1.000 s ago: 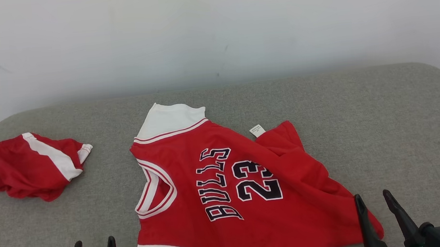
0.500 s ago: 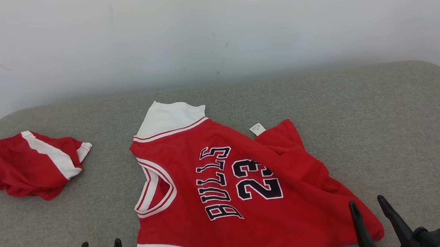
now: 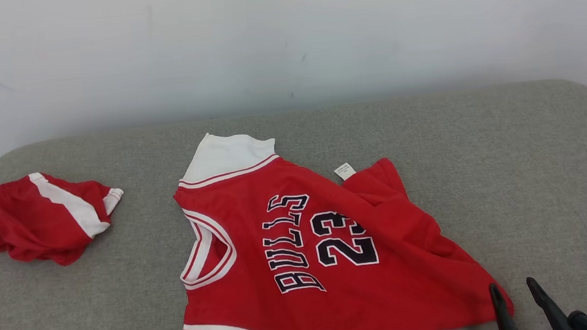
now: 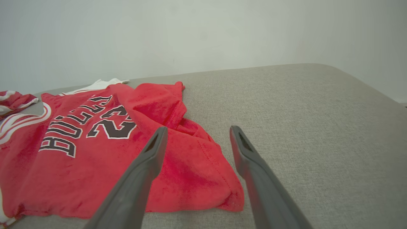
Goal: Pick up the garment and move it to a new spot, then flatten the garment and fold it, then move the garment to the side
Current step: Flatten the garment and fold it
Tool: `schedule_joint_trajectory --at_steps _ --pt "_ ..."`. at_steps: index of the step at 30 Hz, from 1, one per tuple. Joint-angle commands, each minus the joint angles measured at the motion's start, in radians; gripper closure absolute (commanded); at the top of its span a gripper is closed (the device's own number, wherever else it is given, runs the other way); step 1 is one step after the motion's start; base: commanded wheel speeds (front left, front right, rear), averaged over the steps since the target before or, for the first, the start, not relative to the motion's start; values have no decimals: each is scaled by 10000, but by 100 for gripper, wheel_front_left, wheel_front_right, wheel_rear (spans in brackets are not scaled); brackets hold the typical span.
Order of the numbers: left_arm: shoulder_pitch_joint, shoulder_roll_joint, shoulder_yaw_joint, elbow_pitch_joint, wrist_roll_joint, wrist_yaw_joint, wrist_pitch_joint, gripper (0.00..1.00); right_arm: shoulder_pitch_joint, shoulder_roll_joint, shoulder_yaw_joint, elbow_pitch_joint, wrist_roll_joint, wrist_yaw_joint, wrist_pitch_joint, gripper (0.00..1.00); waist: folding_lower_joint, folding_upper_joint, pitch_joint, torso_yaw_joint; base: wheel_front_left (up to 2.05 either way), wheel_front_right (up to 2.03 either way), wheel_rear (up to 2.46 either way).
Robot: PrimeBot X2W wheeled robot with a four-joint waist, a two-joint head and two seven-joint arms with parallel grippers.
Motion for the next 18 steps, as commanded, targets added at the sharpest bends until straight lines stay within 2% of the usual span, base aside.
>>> schedule_joint_trajectory --at_steps 1,12,18 --pt "169 24 -172 278 1 24 -3 0 -113 -107 -70 210 8 -25 -5 0 0 0 27 16 0 0 0" --pt "-10 149 -1523 2556 -597 21 -3 0 -691 -413 -277 2227 261 -25 -5 0 0 0 190 82 0 0 0" --pt "-293 161 -1985 3344 -946 21 -3 0 -1203 -462 42 3368 524 -25 -5 0 0 0 337 45 0 0 0"
